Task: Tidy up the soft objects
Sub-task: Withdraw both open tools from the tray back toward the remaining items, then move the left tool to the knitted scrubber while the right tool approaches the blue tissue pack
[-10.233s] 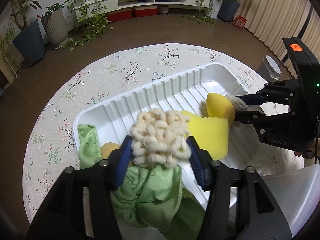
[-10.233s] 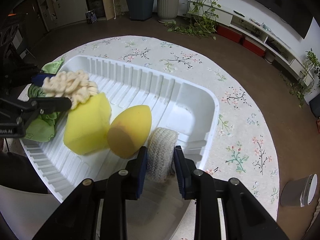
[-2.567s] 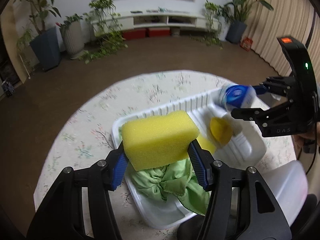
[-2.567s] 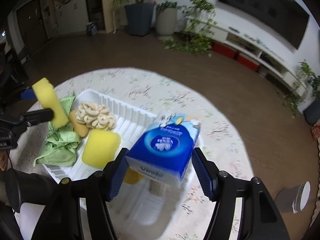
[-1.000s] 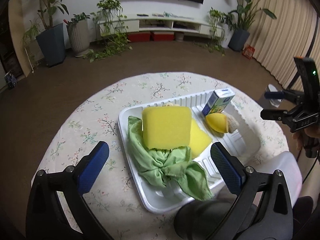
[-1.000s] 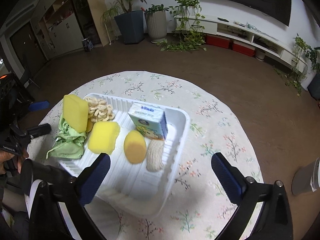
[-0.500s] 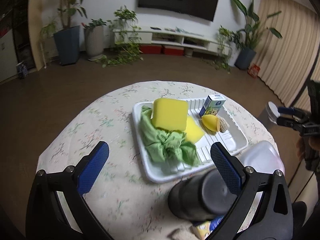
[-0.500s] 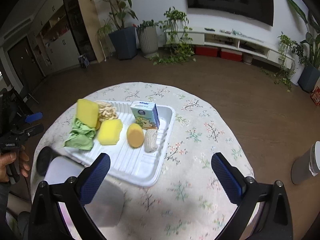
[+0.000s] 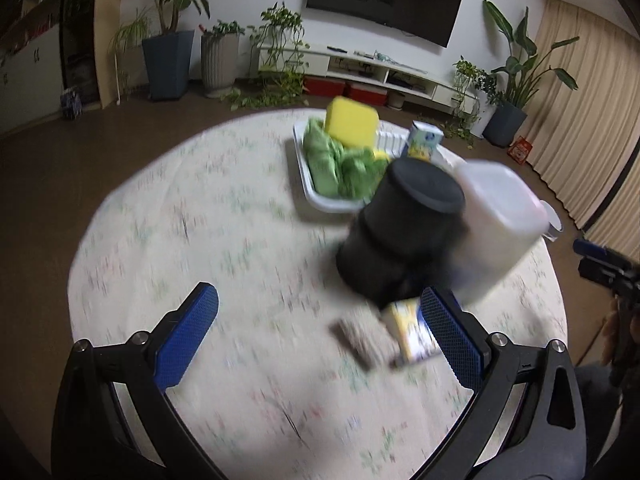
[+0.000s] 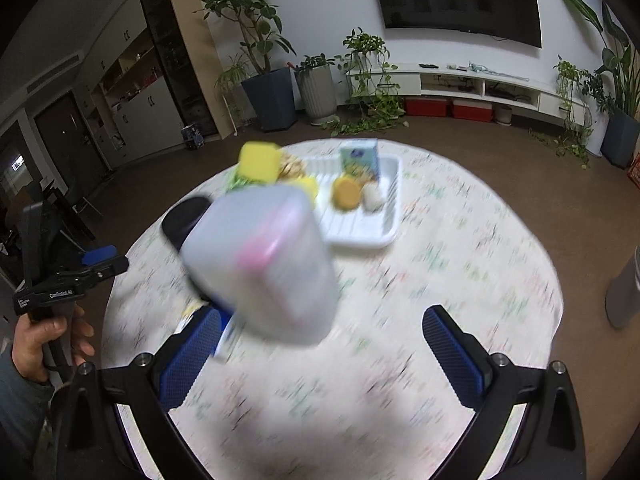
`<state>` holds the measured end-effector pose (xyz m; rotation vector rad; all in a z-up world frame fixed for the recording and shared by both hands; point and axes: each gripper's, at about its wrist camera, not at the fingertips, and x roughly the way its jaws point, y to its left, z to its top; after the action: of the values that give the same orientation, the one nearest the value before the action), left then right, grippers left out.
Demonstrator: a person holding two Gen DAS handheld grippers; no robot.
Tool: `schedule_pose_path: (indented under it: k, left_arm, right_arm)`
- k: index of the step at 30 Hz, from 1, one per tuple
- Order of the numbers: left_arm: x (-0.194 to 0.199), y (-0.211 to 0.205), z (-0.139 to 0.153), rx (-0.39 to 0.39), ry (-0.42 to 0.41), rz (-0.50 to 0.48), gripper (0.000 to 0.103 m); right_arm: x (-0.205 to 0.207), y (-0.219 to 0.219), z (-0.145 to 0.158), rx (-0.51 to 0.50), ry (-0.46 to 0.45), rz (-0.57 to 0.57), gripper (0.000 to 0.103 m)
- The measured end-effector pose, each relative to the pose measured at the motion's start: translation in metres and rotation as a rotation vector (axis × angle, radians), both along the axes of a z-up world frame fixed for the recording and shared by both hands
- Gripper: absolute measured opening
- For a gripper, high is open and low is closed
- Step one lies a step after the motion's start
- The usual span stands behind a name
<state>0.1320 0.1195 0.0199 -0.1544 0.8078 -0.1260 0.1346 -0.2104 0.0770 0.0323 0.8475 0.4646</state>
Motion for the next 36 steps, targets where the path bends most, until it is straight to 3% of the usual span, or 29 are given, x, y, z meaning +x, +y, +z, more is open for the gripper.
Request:
schedule_pose_path:
  k: [5, 10, 24, 36]
  left_arm:
    - [-0.029, -0.007, -0.020, -0.045, 0.015, 0.020, 0.103]
    - [-0.041, -0.015, -0.026, -0.021, 0.010, 0.028, 0.103]
    - [-0.022, -0.002, -0.030, -0.003, 0.031, 0.024, 0.103]
    - [-0.008, 0.003, -0.043, -0.004, 0.081, 0.006, 0.103]
  right_arm:
    - [-0.043, 0.035, -0.019, 0.008, 0.006, 0.012, 0.103]
    - [-0.059, 0.072, -0.045, -0.032, 0.030, 0.016, 0.103]
    - [-0.044, 0.129, -0.068, -0.042, 0.051, -0.008, 0.103]
    - [-0.023, 0.150, -0.091, -0.098, 0.104, -0.049, 0.103]
